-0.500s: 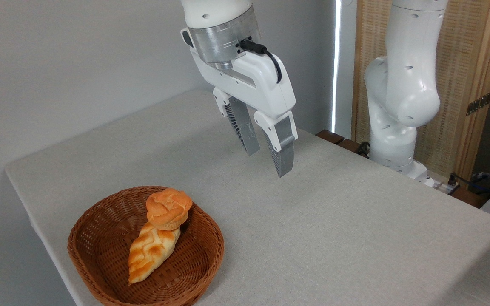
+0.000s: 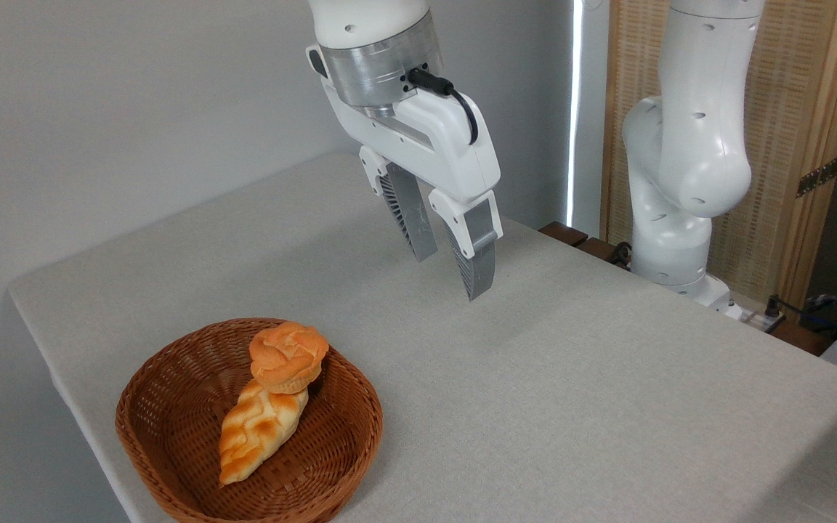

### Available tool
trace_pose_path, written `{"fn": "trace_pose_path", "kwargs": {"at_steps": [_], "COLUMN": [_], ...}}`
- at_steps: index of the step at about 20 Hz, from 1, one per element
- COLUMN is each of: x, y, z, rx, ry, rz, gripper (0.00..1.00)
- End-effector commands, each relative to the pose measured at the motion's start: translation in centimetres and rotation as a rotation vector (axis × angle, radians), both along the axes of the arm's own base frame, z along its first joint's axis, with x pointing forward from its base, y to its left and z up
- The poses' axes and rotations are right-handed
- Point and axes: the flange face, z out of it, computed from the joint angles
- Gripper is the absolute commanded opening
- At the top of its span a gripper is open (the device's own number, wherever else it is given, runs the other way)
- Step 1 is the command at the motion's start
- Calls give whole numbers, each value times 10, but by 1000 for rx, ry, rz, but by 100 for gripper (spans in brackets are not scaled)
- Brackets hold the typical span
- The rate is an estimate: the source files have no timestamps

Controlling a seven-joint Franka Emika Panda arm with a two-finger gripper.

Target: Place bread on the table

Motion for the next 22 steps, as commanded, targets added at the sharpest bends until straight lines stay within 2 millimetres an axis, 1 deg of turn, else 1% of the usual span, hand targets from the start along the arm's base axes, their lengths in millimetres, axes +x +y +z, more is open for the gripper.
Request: {"fn": "trace_pose_path", "kwargs": {"at_steps": [1, 6, 9, 13, 19, 22], "x": [-3, -2, -2, 3, 19, 37], "y": [2, 3, 0, -8, -12, -26], "z": [6, 6, 6, 1, 3, -3], "rx": [-20, -21, -22, -59, -56, -93], "ry": [14, 9, 10, 4, -92, -161], "rz": [-8, -5, -11, -9, -9, -6], "gripper": [100, 100, 100, 100, 100, 100]}}
